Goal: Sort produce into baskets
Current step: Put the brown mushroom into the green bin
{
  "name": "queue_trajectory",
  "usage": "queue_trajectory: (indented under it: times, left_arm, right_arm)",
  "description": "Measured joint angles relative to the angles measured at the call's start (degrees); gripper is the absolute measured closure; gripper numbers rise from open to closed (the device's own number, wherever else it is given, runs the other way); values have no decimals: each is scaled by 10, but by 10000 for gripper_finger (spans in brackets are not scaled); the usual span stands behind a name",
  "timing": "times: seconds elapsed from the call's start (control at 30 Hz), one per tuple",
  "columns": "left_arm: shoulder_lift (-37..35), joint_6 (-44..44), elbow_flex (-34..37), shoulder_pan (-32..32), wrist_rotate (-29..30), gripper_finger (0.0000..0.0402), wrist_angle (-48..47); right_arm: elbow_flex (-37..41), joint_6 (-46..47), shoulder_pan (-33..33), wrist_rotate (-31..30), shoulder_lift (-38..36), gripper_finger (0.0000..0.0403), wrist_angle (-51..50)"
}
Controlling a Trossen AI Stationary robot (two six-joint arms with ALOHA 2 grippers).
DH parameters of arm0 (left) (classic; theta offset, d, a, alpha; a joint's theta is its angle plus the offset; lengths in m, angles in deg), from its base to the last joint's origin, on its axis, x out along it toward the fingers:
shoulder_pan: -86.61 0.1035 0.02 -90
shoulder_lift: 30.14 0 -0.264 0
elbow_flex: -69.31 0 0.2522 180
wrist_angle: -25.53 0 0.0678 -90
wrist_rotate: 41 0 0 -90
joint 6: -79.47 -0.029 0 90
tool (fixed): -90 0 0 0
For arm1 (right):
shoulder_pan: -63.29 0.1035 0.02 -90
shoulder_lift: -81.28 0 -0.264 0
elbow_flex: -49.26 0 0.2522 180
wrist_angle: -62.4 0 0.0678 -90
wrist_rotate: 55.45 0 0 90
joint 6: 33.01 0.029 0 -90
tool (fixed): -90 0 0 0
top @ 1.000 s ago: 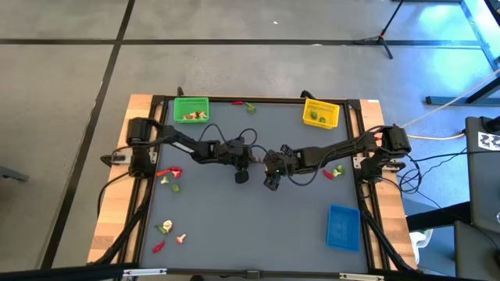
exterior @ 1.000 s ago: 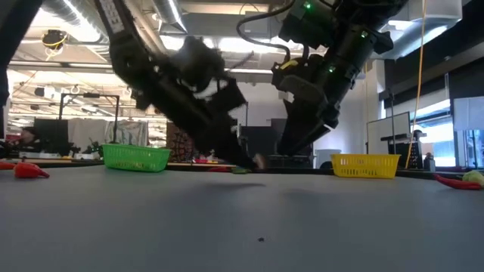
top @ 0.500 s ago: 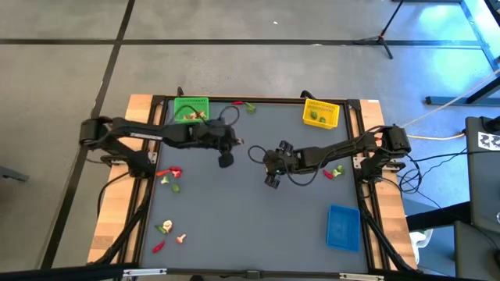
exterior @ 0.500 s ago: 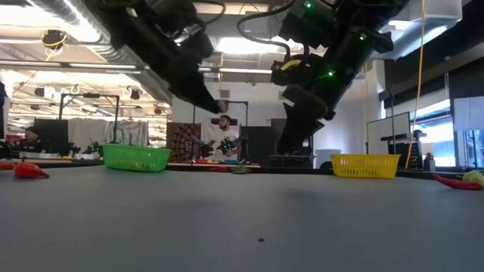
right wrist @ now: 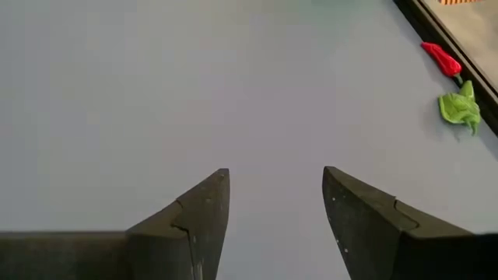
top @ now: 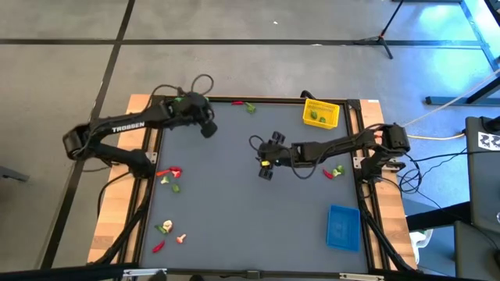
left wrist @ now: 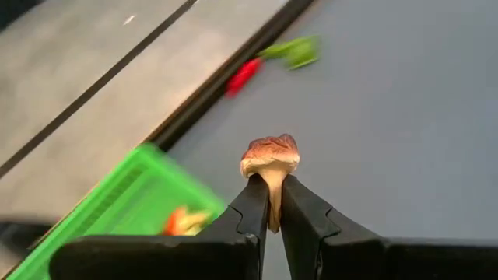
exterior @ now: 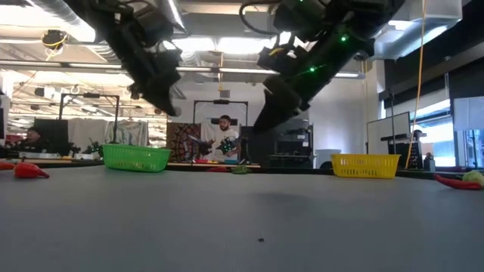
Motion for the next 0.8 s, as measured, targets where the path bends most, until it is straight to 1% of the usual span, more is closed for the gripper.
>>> queue_trajectory:
  times: [0.2,0.33,0.5,0.63,0.7,0.8]
  left_arm:
    - [11,0,0,83,11,375,-12]
    - [14,5,9,126,20,375,-8]
    - [20,23,50,158,19,375,11]
    - [21,32,62,175,19,373,26]
    - [21,38,62,181,18,364,27]
    - [21,41,62,189,17,332,26]
  right_arm:
    - [0,3,-11,14,14,198,27]
    - [1,-5,-10,19,15,198,22]
    - [0,-41,-10,20,15,198,19]
    - [0,-60,-10,20,15,198,21]
    - [0,-61,-13,20,15,198,21]
    - [0,-61,-14,24,15,198,19]
